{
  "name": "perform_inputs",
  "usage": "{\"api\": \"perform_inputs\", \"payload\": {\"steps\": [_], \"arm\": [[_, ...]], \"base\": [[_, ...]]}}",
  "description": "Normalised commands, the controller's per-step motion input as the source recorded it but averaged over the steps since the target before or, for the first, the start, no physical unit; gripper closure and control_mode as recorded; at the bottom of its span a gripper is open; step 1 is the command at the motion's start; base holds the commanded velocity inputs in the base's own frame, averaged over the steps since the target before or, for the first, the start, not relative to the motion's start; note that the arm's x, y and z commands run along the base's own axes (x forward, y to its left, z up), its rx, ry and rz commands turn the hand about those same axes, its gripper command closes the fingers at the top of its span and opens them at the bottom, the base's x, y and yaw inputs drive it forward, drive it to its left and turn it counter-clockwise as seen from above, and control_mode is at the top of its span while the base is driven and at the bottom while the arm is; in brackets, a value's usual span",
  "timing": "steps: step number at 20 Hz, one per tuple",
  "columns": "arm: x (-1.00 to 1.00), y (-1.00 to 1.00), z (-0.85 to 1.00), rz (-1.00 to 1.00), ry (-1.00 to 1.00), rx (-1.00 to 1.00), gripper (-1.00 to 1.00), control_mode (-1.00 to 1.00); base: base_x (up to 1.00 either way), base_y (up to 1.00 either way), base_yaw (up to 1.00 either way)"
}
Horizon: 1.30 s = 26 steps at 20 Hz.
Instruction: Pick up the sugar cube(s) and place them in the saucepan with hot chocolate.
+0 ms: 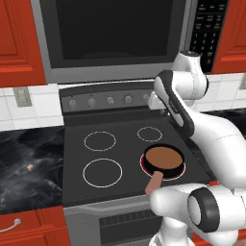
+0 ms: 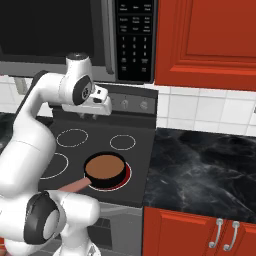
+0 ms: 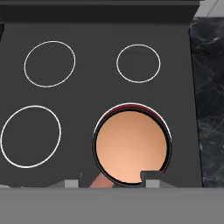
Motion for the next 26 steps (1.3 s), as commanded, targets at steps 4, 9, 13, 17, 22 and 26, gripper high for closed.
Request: {"api": "perform_inputs", "payload": {"steps": [4, 9, 13, 17, 22, 26], "arm": [[-0.43, 0.32, 0.00, 0.03, 0.00, 0.00, -1.00, -1.00], [-0.42, 0.96, -0.02, 0.11, -0.01, -0.10, -1.00, -1.00], [-0.75, 1.00, -0.42, 0.22, -0.02, -0.07, -1.00, -1.00], [-0.49, 1.00, -0.40, 0.28, 0.00, -0.05, -1.00, -1.00], [-0.34, 1.00, -0.07, 0.40, 0.09, -0.11, -1.00, -1.00], [0.12, 0.86, 0.01, 0.31, 0.11, -0.14, -1.00, -1.00]], "base": [[0.00, 0.00, 0.00], [0.00, 0.00, 0.00], [0.00, 0.00, 0.00], [0.00, 0.00, 0.00], [0.00, 0.00, 0.00], [0.00, 0.00, 0.00]]}}
